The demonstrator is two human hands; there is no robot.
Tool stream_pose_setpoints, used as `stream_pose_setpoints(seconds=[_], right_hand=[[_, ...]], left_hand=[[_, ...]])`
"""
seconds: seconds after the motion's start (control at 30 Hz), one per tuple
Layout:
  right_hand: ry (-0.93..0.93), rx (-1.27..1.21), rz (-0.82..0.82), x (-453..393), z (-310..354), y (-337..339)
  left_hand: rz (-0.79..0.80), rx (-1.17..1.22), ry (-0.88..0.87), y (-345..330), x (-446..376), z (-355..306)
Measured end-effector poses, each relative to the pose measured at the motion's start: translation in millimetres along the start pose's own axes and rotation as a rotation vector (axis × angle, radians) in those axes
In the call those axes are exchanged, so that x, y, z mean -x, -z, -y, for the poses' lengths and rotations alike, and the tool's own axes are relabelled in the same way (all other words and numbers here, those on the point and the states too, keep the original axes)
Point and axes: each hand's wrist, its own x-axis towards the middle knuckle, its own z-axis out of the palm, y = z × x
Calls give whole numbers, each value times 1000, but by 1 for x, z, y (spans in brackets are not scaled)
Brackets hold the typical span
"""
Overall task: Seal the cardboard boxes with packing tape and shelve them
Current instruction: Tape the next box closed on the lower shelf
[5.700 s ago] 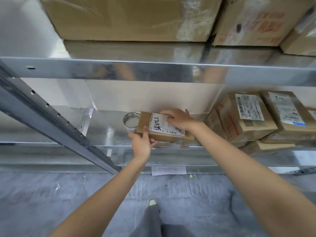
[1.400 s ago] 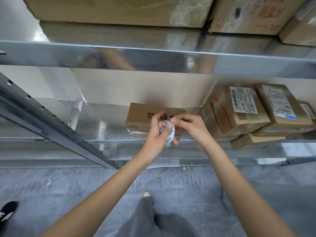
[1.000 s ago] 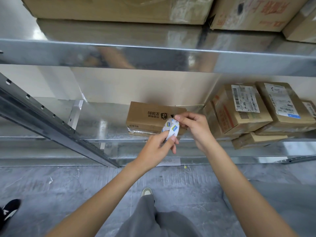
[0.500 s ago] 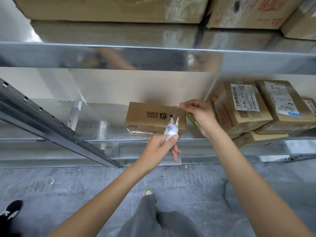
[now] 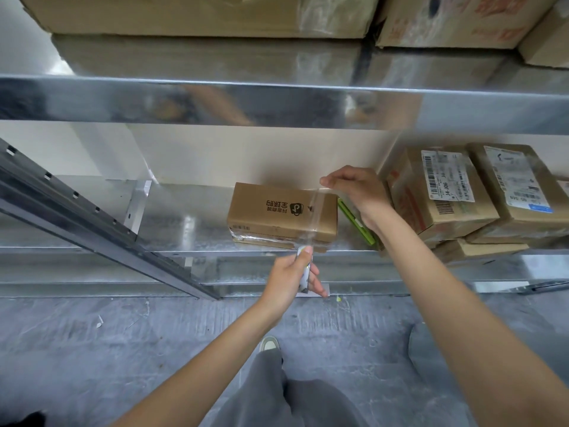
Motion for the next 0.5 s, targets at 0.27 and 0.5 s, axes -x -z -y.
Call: stream_pose_setpoints(seconds=[0.27,0.5], right_hand=[[-10,34,65,-22,-11,-4],[-52,77,77,-37,-19,-2]], left_hand=[[-72,68,30,-3,-3,-13],[-94,71,46,-9,-13,-19]])
